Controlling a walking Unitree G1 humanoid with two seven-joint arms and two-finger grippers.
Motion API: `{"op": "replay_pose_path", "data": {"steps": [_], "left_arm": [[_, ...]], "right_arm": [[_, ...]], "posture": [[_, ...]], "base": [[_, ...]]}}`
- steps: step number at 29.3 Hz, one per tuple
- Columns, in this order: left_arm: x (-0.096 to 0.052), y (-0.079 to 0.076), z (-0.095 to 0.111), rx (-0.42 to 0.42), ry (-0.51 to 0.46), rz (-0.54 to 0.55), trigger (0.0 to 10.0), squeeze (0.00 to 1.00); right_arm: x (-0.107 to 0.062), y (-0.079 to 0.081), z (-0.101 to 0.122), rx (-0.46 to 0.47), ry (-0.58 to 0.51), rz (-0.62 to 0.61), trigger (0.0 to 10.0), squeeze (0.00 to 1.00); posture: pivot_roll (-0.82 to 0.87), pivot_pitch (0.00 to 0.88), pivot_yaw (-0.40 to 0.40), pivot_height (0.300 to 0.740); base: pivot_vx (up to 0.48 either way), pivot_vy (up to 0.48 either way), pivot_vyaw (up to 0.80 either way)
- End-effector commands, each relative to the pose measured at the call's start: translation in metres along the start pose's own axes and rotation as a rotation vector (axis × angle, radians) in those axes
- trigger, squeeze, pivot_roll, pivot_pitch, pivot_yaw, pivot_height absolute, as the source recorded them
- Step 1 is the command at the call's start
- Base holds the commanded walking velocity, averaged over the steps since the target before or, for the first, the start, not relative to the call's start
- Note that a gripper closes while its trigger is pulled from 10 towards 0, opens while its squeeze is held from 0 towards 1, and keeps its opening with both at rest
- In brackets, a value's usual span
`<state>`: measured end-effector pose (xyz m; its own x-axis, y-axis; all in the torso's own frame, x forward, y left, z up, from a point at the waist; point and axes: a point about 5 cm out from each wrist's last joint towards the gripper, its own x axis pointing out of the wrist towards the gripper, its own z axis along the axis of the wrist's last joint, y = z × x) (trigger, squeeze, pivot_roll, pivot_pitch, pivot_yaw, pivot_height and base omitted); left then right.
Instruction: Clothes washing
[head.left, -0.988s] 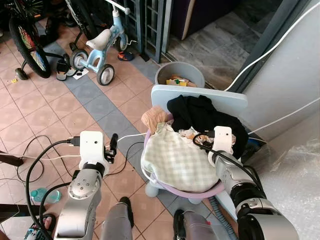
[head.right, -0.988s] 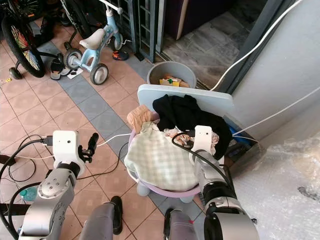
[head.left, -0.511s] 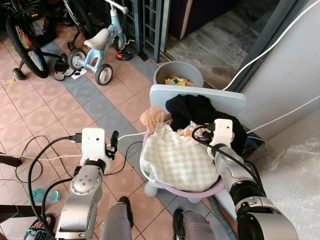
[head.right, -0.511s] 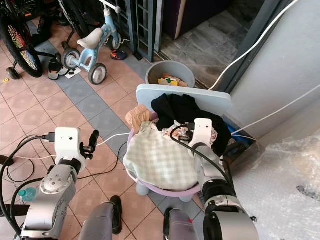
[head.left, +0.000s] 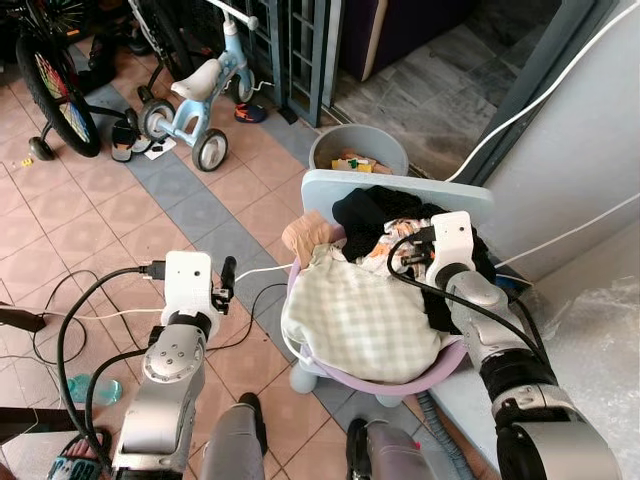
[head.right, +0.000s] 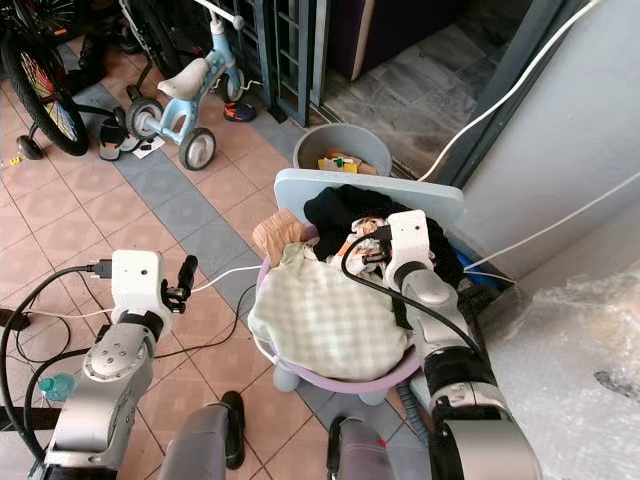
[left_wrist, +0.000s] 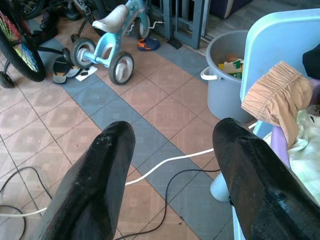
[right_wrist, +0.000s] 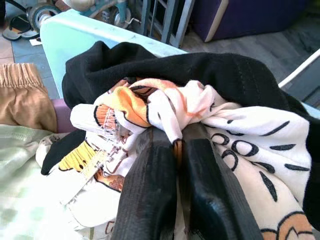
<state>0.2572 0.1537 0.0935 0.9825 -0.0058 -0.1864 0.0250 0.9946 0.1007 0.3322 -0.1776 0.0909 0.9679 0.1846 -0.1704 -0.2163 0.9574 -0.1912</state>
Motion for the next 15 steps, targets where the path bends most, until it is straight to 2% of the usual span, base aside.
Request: {"op": "replay_pose_path", "data": {"steps": [1, 5, 6, 8, 9, 12, 13, 15], "left_arm": [[-0.002, 0.0, -0.006, 0.004, 0.018, 0.006, 10.0, 0.0], [-0.006, 0.001, -0.008, -0.012, 0.02, 0.023, 10.0, 0.0], [-0.007, 0.001, -0.008, -0.015, 0.02, 0.024, 10.0, 0.0], [-0.007, 0.001, -0.006, -0.006, 0.002, 0.028, 10.0, 0.0], [-0.007, 0.003, -0.004, 0.02, -0.014, 0.048, 10.0, 0.0], [-0.006, 0.004, -0.003, 0.022, -0.014, 0.056, 10.0, 0.0], [-0.006, 0.005, -0.005, 0.026, -0.009, 0.053, 10.0, 0.0], [-0.006, 0.002, -0.006, 0.024, -0.007, 0.032, 10.0, 0.0]], "right_arm": [[-0.011, 0.005, 0.003, -0.018, -0.047, 0.017, 0.0, 0.0], [-0.042, 0.022, -0.003, 0.05, -0.099, 0.066, 0.0, 0.0], [-0.045, 0.023, -0.003, 0.05, -0.105, 0.071, 0.0, 0.0], [-0.057, 0.023, -0.011, 0.058, -0.098, 0.035, 0.0, 0.0], [-0.072, 0.02, -0.019, 0.045, -0.078, -0.03, 0.0, 0.0], [-0.081, 0.02, -0.021, 0.029, -0.083, -0.057, 0.0, 0.0], [-0.092, 0.022, -0.019, 0.01, -0.097, -0.086, 0.0, 0.0], [-0.096, 0.023, -0.016, 0.011, -0.097, -0.105, 0.0, 0.0]], "posture": [[0.1, 0.156, -0.032, 0.74], [0.1, 0.165, -0.039, 0.74], [0.1, 0.165, -0.039, 0.74], [0.1, 0.172, -0.038, 0.74], [0.09, 0.179, -0.034, 0.74], [0.08, 0.185, -0.03, 0.74], [0.07, 0.191, -0.022, 0.74], [0.06, 0.194, -0.021, 0.74]], "base": [[0.0, 0.0, 0.0], [0.0, 0.0, 0.0], [0.0, 0.0, 0.0], [0.0, 0.0, 0.0], [0.0, 0.0, 0.0], [0.0, 0.0, 0.0], [0.0, 0.0, 0.0], [0.0, 0.0, 0.0]]}}
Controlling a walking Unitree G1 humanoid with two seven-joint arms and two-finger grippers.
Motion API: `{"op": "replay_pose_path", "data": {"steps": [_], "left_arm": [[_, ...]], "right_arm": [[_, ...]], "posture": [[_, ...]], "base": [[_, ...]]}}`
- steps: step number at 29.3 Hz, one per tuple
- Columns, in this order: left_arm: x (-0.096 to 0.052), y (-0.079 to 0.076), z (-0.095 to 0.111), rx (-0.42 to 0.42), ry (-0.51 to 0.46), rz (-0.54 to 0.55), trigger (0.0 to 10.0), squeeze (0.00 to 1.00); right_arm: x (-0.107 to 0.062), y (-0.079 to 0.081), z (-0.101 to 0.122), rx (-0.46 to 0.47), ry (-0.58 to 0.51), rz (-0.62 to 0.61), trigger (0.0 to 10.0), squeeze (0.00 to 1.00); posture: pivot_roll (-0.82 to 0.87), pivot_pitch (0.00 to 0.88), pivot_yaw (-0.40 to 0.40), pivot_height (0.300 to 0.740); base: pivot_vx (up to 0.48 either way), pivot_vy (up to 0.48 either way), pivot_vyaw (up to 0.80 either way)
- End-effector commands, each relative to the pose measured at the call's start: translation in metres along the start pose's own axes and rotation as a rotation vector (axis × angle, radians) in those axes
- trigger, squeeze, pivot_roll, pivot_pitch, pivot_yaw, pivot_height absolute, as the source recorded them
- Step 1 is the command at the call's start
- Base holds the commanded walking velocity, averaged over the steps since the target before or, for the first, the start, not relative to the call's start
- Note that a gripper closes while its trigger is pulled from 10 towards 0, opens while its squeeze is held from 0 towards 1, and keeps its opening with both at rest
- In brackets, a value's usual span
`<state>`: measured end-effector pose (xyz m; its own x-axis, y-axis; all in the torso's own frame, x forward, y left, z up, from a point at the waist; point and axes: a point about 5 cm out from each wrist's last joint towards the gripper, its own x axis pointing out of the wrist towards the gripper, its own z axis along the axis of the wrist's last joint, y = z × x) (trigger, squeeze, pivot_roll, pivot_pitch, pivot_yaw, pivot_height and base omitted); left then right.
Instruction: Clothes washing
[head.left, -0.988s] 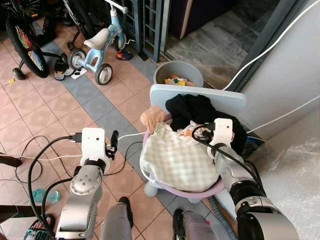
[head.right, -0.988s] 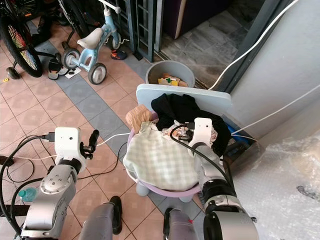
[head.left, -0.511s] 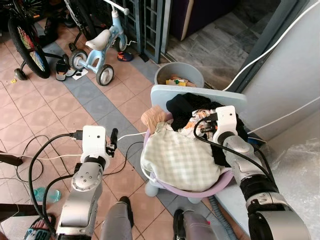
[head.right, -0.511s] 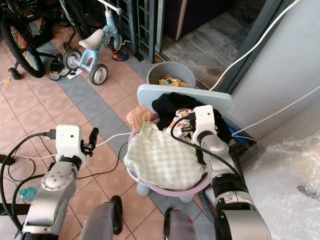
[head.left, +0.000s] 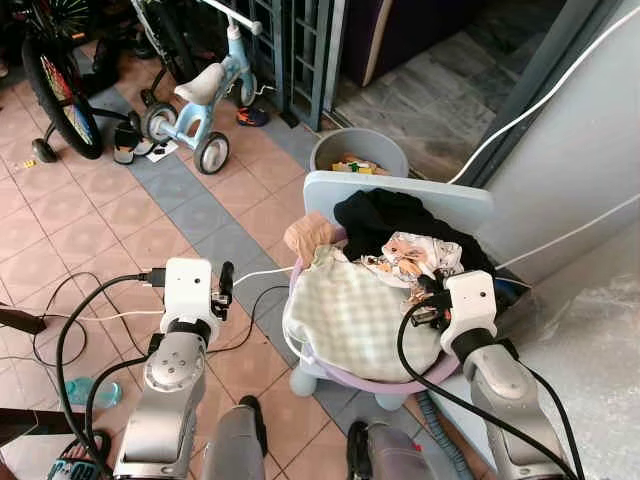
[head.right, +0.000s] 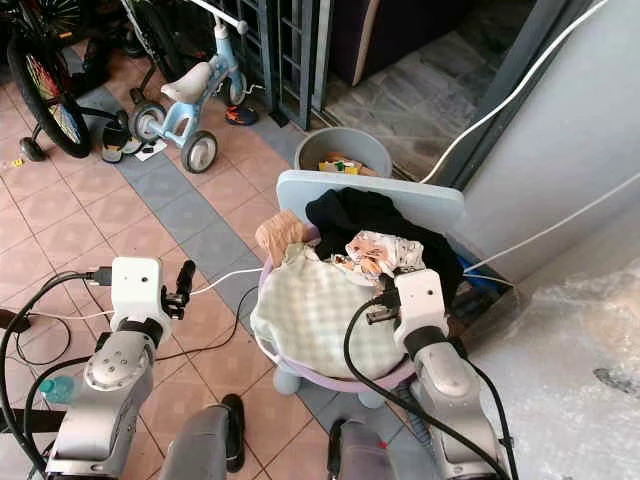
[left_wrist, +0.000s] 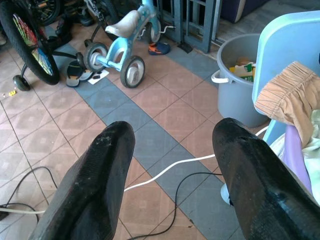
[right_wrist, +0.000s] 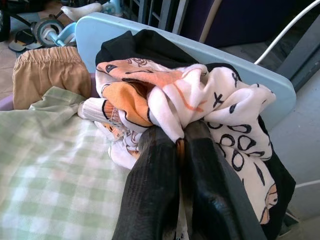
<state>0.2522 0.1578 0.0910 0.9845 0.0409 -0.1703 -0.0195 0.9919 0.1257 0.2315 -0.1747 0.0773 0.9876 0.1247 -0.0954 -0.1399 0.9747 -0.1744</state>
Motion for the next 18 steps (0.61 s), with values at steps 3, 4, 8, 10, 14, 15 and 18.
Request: {"op": "replay_pose_path", "data": {"steps": [3, 4, 8, 10, 14, 15, 18], "left_arm": [[0.001, -0.006, 0.0, 0.004, -0.01, -0.028, 10.0, 0.0], [0.003, -0.007, 0.001, 0.007, -0.013, -0.02, 10.0, 0.0], [0.004, -0.007, 0.002, 0.006, -0.016, -0.011, 10.0, 0.0], [0.003, -0.007, 0.002, 0.006, -0.015, -0.011, 10.0, 0.0], [0.002, -0.004, 0.0, 0.008, -0.009, -0.002, 10.0, 0.0], [0.002, -0.004, 0.0, 0.008, -0.009, -0.001, 10.0, 0.0], [0.004, -0.004, 0.001, 0.009, -0.01, 0.002, 10.0, 0.0]], "right_arm": [[0.001, -0.003, 0.017, -0.023, -0.054, -0.044, 0.0, 0.0], [0.006, -0.002, 0.023, -0.023, -0.075, -0.043, 0.0, 0.0], [0.014, 0.0, 0.033, -0.03, -0.103, -0.041, 0.0, 0.0], [0.014, 0.0, 0.034, -0.031, -0.103, -0.042, 0.0, 0.0], [0.017, 0.0, 0.034, -0.034, -0.101, -0.042, 0.0, 0.0], [0.017, 0.0, 0.034, -0.034, -0.101, -0.042, 0.0, 0.0], [0.02, 0.001, 0.036, -0.036, -0.105, -0.039, 0.0, 0.0]], "posture": [[0.05, 0.196, -0.022, 0.74], [0.05, 0.196, -0.022, 0.74], [0.06, 0.197, -0.024, 0.74], [0.06, 0.198, -0.025, 0.74], [0.07, 0.199, -0.027, 0.74], [0.07, 0.199, -0.027, 0.74], [0.07, 0.2, -0.024, 0.74]], "base": [[0.0, 0.0, 0.0], [-0.244, 0.0, 0.0], [-0.282, 0.0, 0.0], [-0.3, 0.0, 0.0], [-0.301, 0.0, 0.0], [-0.304, 0.0, 0.0], [-0.315, 0.0, 0.0]]}}
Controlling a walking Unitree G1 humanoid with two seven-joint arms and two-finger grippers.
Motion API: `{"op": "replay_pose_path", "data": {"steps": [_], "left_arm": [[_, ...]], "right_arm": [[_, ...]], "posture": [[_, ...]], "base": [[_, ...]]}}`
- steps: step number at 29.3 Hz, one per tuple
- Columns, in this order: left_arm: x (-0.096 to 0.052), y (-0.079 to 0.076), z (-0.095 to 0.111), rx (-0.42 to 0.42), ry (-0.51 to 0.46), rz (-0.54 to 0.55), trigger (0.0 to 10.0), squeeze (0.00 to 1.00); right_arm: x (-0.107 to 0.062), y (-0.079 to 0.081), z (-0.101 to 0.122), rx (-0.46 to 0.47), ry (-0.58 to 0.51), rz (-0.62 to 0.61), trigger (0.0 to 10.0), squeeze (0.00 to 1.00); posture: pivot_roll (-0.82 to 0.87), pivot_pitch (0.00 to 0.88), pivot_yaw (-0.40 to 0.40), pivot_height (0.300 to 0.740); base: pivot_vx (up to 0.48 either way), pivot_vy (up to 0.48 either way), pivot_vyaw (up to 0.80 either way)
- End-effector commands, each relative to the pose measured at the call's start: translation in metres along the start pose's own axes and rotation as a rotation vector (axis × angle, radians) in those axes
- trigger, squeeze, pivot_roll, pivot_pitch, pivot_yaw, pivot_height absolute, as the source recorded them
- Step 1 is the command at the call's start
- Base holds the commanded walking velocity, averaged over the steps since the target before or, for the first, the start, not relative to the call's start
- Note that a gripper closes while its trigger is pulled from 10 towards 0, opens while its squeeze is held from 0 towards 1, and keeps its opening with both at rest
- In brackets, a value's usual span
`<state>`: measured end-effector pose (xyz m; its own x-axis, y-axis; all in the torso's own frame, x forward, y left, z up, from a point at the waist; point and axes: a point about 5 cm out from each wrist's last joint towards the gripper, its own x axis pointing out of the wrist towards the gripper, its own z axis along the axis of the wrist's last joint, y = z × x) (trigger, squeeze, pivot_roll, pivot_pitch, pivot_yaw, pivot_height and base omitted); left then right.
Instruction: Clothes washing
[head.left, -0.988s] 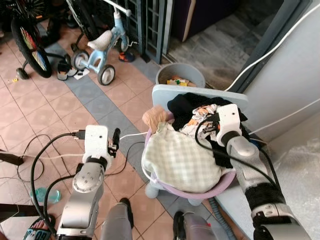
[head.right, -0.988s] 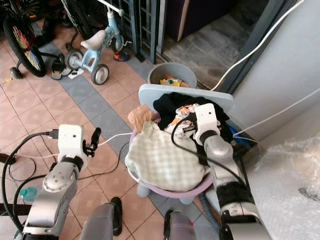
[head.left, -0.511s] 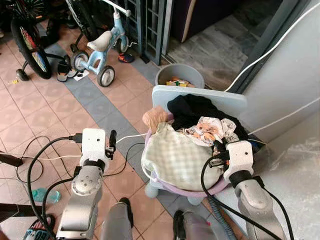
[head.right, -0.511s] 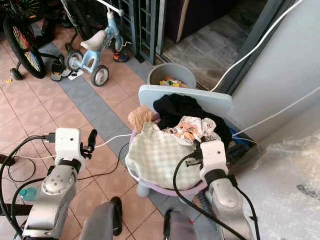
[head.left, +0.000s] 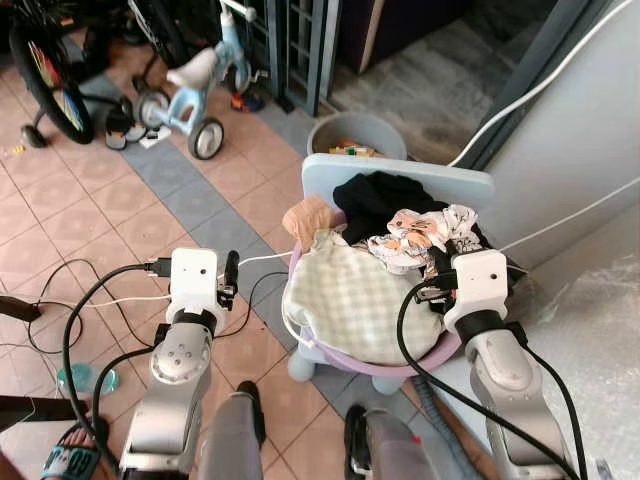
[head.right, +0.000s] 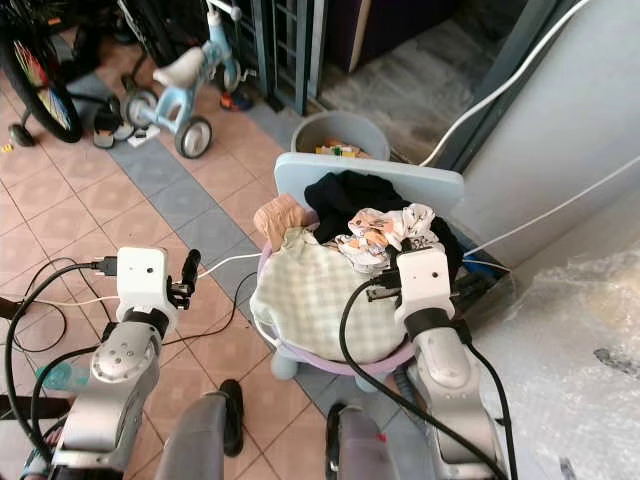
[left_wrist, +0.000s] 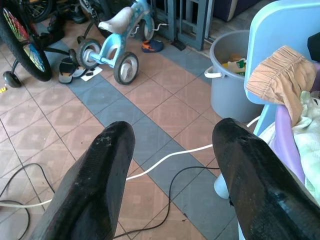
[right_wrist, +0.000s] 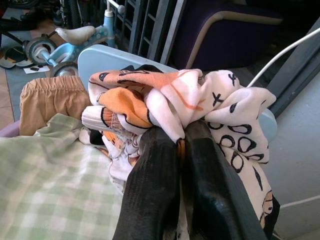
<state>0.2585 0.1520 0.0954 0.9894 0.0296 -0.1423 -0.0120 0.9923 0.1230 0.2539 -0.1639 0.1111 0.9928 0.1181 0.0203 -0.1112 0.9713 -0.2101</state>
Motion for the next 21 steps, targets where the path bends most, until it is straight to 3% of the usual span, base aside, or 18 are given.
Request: {"op": "replay_pose_path", "data": {"steps": [1, 7, 14, 15, 16, 18, 19, 21], "left_arm": [[-0.001, 0.001, -0.005, 0.013, 0.02, 0.007, 10.0, 0.0], [0.001, -0.002, -0.005, 0.011, 0.024, 0.0, 10.0, 0.0], [0.005, -0.004, -0.004, 0.001, 0.011, -0.002, 10.0, 0.0], [0.004, -0.004, -0.004, -0.005, 0.009, -0.001, 10.0, 0.0], [0.004, -0.004, -0.003, -0.013, 0.003, 0.0, 10.0, 0.0], [0.004, -0.005, -0.004, -0.02, 0.001, -0.006, 10.0, 0.0], [0.004, -0.006, -0.004, -0.023, 0.001, -0.013, 10.0, 0.0], [0.004, -0.007, -0.002, -0.029, -0.004, -0.019, 10.0, 0.0]], "right_arm": [[0.001, 0.0, 0.0, -0.001, 0.004, -0.009, 0.0, 0.0], [0.004, -0.002, 0.001, -0.006, 0.003, -0.012, 0.0, 0.0], [0.009, -0.002, 0.003, -0.017, -0.005, -0.011, 0.3, 0.0], [0.009, -0.001, 0.003, -0.019, -0.005, -0.01, 1.6, 0.0], [0.01, -0.001, 0.003, -0.023, -0.007, -0.009, 3.6, 0.0], [0.011, 0.0, 0.005, -0.026, -0.011, -0.012, 9.3, 0.0], [0.012, 0.0, 0.005, -0.026, -0.012, -0.013, 10.0, 0.0], [0.012, -0.001, 0.006, -0.029, -0.012, -0.013, 10.0, 0.0]], "posture": [[0.07, 0.202, -0.026, 0.74], [0.06, 0.198, -0.029, 0.74], [0.06, 0.189, -0.033, 0.74], [0.06, 0.188, -0.033, 0.74], [0.06, 0.187, -0.033, 0.74], [0.05, 0.178, -0.041, 0.74], [0.05, 0.178, -0.042, 0.74], [0.05, 0.179, -0.045, 0.74]], "base": [[-0.311, 0.0, 0.0], [-0.308, 0.0, 0.0], [0.0, 0.0, 0.0], [0.0, 0.0, 0.0], [0.0, 0.0, 0.0], [0.0, 0.0, 0.0], [0.0, 0.0, 0.0], [0.0, 0.0, 0.0]]}}
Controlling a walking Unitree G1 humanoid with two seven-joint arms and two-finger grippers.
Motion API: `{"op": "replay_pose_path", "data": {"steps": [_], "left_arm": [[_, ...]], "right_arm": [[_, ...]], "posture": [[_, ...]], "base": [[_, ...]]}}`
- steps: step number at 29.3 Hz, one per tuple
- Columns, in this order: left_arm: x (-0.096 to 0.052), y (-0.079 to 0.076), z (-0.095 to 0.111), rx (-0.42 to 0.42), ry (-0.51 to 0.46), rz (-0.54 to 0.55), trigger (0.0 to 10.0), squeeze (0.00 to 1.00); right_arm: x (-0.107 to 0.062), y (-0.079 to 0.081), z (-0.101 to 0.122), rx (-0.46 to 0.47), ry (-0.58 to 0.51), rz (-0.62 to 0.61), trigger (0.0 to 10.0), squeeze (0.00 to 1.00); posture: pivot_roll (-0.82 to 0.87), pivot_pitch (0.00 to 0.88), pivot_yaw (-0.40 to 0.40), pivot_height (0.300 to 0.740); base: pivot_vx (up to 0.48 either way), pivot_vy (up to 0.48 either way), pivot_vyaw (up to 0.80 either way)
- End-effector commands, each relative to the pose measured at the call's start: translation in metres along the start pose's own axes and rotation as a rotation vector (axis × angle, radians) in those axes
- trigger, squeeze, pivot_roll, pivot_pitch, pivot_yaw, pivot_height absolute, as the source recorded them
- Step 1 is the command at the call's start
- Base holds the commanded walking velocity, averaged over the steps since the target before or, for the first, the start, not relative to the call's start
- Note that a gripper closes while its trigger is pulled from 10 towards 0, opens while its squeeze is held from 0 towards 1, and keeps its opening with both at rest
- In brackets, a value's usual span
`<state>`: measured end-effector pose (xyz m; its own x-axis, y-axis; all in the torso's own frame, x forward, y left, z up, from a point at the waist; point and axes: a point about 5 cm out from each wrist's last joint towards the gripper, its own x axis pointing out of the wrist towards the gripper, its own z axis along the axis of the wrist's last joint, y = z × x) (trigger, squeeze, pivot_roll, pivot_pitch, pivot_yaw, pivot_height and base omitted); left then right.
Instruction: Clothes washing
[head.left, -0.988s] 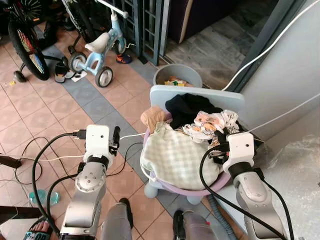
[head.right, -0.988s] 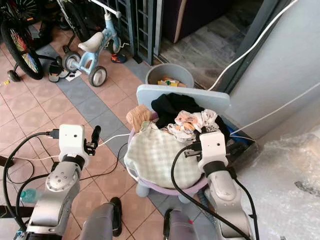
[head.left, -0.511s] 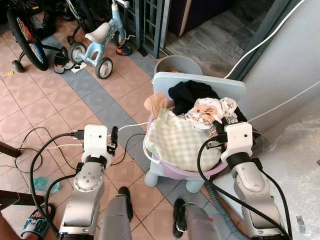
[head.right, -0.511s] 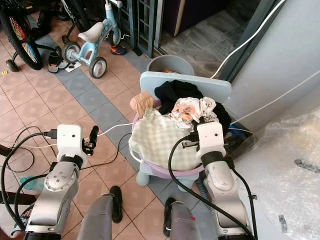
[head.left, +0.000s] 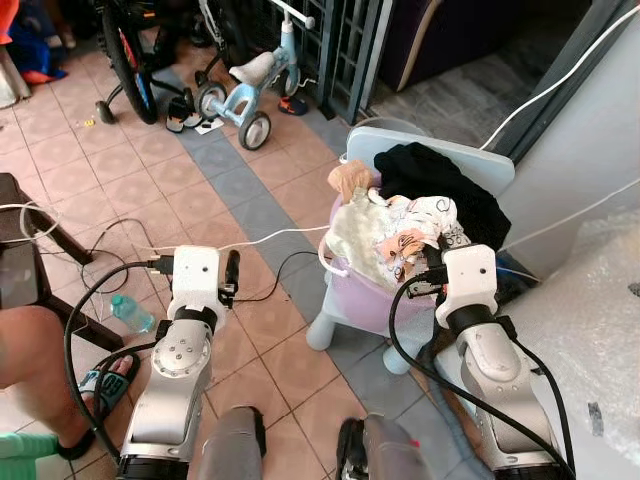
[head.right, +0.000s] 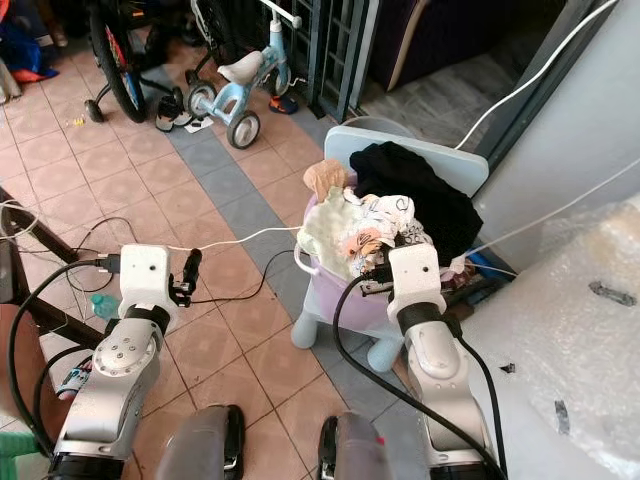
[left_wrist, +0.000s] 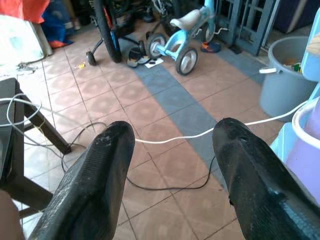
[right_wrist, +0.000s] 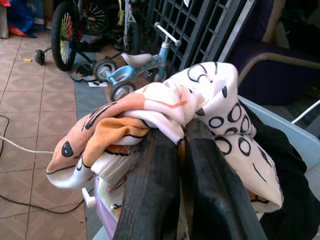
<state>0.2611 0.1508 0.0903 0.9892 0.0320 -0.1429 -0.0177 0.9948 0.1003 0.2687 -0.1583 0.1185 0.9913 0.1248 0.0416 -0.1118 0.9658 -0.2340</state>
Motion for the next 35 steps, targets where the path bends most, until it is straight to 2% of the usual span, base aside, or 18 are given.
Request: {"op": "replay_pose_path", "data": {"steps": [1, 3, 9, 17, 23, 27, 30, 35], "left_arm": [[0.002, -0.007, 0.004, -0.016, -0.013, -0.028, 10.0, 0.0], [0.001, -0.008, 0.004, -0.022, -0.016, -0.045, 10.0, 0.0], [-0.002, -0.009, 0.004, -0.019, -0.025, -0.067, 10.0, 0.0], [0.007, -0.007, 0.017, -0.009, -0.072, -0.061, 10.0, 0.0], [0.008, -0.009, 0.019, -0.026, -0.079, -0.072, 10.0, 0.0], [0.009, -0.008, 0.019, -0.035, -0.087, -0.068, 10.0, 0.0], [0.013, -0.007, 0.028, -0.016, -0.135, -0.041, 10.0, 0.0], [0.017, -0.005, 0.024, -0.005, -0.148, -0.022, 10.0, 0.0]], "right_arm": [[-0.002, -0.003, -0.004, -0.015, 0.029, -0.011, 10.0, 0.0], [-0.001, -0.003, -0.006, -0.013, 0.037, -0.015, 10.0, 0.0], [0.004, -0.002, -0.002, 0.012, 0.018, -0.038, 10.0, 0.0], [0.021, -0.003, 0.011, 0.024, -0.044, -0.082, 10.0, 0.0], [0.025, -0.006, 0.009, 0.014, -0.04, -0.091, 10.0, 0.0], [0.027, -0.009, 0.009, 0.006, -0.051, -0.118, 10.0, 0.0], [0.03, -0.013, 0.011, 0.006, -0.075, -0.153, 10.0, 0.0], [0.032, -0.014, 0.009, 0.014, -0.084, -0.179, 10.0, 0.0]], "posture": [[0.05, 0.182, -0.047, 0.74], [0.05, 0.183, -0.047, 0.74], [0.05, 0.185, -0.034, 0.74], [0.07, 0.18, 0.005, 0.74], [0.07, 0.167, 0.009, 0.74], [0.07, 0.13, 0.023, 0.74], [0.07, 0.084, 0.04, 0.74], [0.06, 0.018, 0.052, 0.74]], "base": [[0.0, 0.0, 0.0], [0.0, 0.0, 0.0], [0.0, 0.0, -0.79], [0.0, 0.0, -0.7], [0.0, 0.0, -0.43], [0.0, 0.0, -0.8], [0.0, 0.0, -0.8], [0.0, 0.0, -0.8]]}}
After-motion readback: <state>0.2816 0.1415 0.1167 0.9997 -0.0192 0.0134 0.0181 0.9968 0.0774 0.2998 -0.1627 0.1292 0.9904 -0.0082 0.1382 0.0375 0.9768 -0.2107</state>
